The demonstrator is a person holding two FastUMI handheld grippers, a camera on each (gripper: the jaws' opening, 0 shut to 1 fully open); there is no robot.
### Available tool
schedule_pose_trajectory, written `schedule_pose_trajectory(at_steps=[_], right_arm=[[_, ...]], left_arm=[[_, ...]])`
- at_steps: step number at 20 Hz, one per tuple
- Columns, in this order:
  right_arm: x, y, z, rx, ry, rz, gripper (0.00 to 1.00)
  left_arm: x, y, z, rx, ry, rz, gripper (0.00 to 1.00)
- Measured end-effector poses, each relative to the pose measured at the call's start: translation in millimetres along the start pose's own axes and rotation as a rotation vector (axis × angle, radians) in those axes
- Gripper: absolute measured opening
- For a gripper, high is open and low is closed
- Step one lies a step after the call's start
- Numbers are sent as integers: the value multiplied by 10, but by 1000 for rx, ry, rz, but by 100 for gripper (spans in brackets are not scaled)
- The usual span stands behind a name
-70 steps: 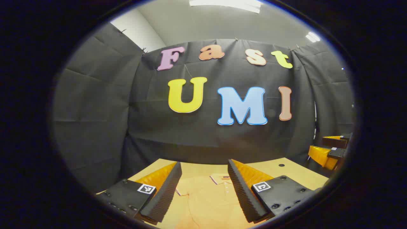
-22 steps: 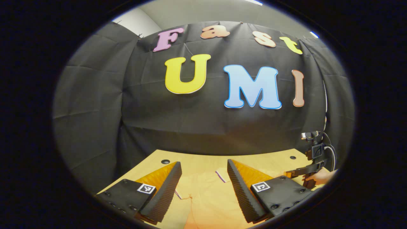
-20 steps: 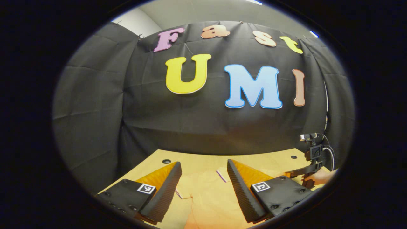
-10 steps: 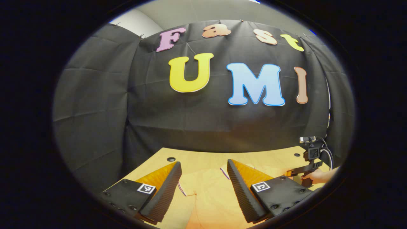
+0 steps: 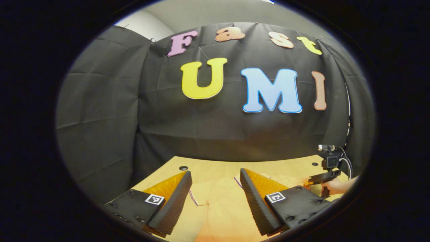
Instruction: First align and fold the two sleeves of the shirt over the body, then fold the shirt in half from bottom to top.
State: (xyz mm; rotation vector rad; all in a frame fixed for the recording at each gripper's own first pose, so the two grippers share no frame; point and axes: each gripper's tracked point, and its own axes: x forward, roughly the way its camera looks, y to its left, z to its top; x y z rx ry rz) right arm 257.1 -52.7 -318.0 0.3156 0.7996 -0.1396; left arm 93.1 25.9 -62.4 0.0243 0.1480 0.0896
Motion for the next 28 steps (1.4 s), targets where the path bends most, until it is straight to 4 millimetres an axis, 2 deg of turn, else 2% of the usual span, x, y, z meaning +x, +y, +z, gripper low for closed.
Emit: schedule_pose_trajectory(at_steps=[4,11,13,14,15,20,28], right_arm=[[-203,83,226,-86,-102,21,2],[-551,468,485,-216,-208,66,2],[-602,585,487,-236,-218,82,1],[-622,647,482,-240,-221,91,5],[-664,697,482,-245,-227,98,2],[-754,910,451,-296,-239,112,1],[-674,1222,255,-348,-189,136,2]], left_arm=[[-71,-22,-10,-12,-3,11,94],[-228,-24,15,-32,-11,22,94],[-281,7,31,-27,-20,25,94],[-300,19,44,-27,-24,27,94],[-333,43,60,-29,-28,28,94],[-487,173,55,-36,-37,41,94],[-677,439,54,-52,-46,86,95]])
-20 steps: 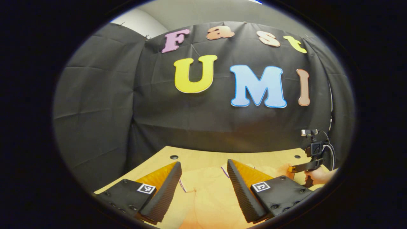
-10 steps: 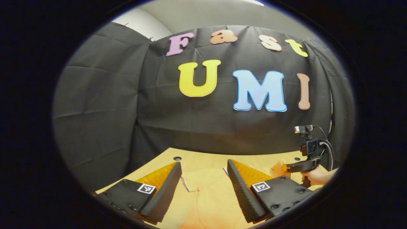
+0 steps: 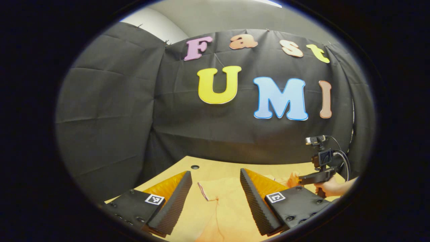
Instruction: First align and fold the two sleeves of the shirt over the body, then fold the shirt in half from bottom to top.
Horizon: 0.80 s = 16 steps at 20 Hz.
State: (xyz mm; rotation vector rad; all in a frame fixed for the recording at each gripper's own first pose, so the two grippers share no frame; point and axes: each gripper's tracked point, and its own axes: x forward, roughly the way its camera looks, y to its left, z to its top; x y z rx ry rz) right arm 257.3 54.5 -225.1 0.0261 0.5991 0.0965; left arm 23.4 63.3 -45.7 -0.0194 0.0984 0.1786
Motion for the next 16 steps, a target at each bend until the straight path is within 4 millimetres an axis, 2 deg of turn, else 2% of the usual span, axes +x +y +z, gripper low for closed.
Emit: schedule_pose_trajectory(at_steps=[7,13,16], right_arm=[[141,309,-201,-55,60,48,6],[160,372,-233,-45,77,77,11],[95,381,-199,-35,75,96,25]], left_arm=[[-22,126,-32,-5,5,41,94],[5,100,-64,-18,13,47,94],[32,46,-69,-19,22,39,95]])
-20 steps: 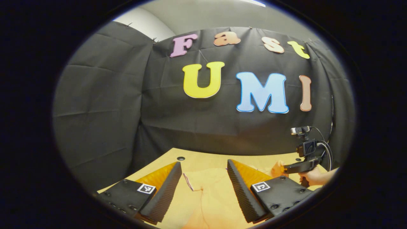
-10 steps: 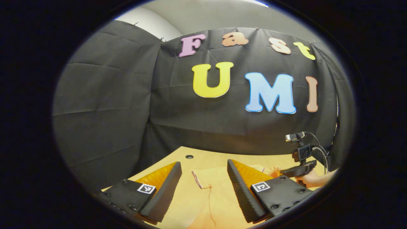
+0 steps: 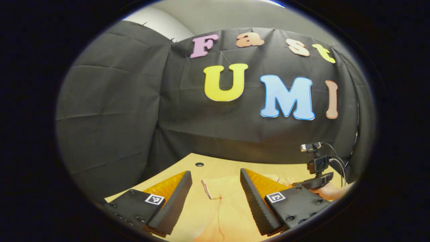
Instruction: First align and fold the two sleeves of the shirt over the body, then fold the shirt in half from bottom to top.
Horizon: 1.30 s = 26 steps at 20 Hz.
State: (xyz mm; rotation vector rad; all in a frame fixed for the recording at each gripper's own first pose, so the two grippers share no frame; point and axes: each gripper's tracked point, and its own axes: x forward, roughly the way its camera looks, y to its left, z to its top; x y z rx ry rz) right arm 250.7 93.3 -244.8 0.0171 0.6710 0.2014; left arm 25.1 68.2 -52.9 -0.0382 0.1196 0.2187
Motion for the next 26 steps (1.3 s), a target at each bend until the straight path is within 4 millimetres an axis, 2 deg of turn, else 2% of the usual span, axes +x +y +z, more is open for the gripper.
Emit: schedule_pose_trajectory(at_steps=[1,2,3,7,8,10,12,13,14,20,26], right_arm=[[-30,5,21,3,-6,8,25],[-61,12,43,6,-12,10,38],[-74,11,59,11,-20,15,39],[-294,45,228,26,-71,28,59],[-354,53,268,26,-85,25,66],[-517,78,361,24,-121,26,72],[-712,105,451,24,-162,13,85],[-808,125,494,27,-183,9,79],[-920,153,530,29,-203,7,85],[-1534,317,729,43,-330,-20,85],[-2039,456,685,76,-378,-97,84]], left_arm=[[53,-58,-13,2,4,-4,95],[105,-117,-27,5,7,-10,95],[147,-158,-29,8,8,-17,95],[259,-226,-23,16,1,-49,94],[295,-240,-26,14,0,-60,94],[406,-247,-58,11,7,-80,95],[530,-226,-114,7,19,-98,95],[608,-216,-138,7,22,-107,95],[679,-206,-149,9,26,-119,94],[1152,-115,-330,17,53,-191,94],[1689,33,-686,3,99,-244,94]])
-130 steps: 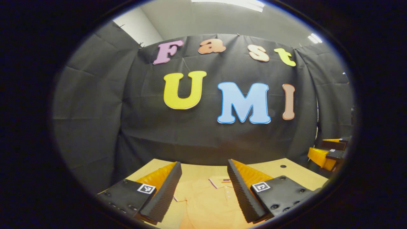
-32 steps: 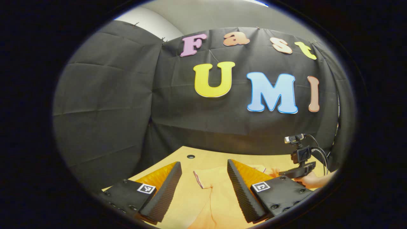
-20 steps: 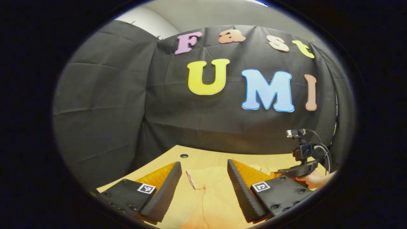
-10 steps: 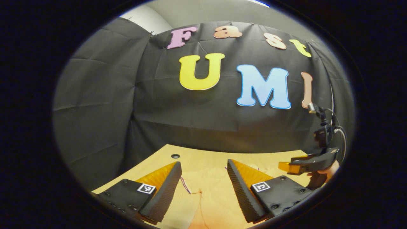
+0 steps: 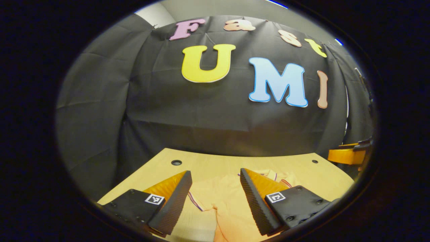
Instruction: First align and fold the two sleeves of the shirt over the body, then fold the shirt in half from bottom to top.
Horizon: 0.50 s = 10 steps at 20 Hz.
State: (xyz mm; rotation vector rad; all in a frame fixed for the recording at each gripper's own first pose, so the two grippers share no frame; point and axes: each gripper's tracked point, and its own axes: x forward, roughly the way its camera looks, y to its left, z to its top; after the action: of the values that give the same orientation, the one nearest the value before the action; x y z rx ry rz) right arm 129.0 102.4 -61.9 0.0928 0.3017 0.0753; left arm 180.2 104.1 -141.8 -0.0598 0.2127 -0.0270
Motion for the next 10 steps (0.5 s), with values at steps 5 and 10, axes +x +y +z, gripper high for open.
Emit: schedule_pose_trajectory(at_steps=[5,10], right_arm=[[-408,129,88,23,-35,-54,84],[-702,294,82,8,-28,-65,84]], left_arm=[[509,322,-348,6,54,7,94],[1012,572,-765,-3,134,35,94]])
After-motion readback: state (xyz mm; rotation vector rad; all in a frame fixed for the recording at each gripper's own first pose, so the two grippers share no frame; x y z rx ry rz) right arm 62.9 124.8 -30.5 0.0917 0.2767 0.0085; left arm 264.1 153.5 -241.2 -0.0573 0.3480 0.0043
